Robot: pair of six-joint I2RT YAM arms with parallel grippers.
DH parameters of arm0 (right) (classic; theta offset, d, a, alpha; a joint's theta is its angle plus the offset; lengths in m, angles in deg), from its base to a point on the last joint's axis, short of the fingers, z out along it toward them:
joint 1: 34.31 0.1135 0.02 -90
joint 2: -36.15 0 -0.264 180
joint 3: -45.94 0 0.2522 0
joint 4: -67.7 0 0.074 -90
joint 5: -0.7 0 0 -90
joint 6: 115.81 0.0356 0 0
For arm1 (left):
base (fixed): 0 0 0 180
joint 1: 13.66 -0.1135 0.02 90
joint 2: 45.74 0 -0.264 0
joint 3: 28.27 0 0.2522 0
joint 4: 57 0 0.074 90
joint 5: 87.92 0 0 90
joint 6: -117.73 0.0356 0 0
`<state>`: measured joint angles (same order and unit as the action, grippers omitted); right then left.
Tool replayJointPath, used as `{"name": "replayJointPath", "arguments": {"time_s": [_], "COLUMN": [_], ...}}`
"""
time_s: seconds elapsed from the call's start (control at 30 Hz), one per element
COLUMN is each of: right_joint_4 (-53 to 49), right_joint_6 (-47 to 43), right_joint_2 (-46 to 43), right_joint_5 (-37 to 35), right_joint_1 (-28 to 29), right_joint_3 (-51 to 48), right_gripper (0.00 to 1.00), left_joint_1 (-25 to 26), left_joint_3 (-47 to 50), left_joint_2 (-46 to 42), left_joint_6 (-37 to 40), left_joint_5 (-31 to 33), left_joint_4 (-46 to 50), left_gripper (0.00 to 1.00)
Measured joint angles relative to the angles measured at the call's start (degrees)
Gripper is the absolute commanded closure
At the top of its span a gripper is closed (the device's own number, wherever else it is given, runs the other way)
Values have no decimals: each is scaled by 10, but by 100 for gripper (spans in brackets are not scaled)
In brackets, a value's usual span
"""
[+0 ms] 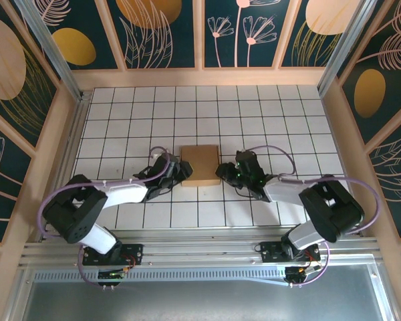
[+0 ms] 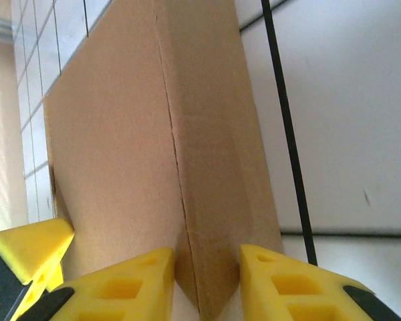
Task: Fold the paper box
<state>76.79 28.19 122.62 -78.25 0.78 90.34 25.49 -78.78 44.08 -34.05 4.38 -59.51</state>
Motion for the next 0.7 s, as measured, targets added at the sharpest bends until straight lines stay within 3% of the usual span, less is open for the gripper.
{"name": "replayJointPath", "arguments": {"time_s": [0.27,0.5,0.57,0.7], "right_joint_4": [62,51,45,17], "right_joint_6": [-15,-43,-47,-59], "right_joint_2": [181,320,351,359], "right_joint_5": [29,40,52,70], "right_joint_1": [-70,-112,-120,-132], "right_joint_3": [162,349,393,423], "right_gripper": [71,69,67,53], "left_joint_1": [-93,-155,-166,-179], "left_joint_3": [-156,-325,-362,-405], "left_joint_2": [160,308,331,346], "left_joint_6": [57,89,98,122], "left_joint_5": [-19,-49,-54,-70], "left_joint_4": [-32,-69,-62,-42], "left_gripper": [44,40,32,28]}}
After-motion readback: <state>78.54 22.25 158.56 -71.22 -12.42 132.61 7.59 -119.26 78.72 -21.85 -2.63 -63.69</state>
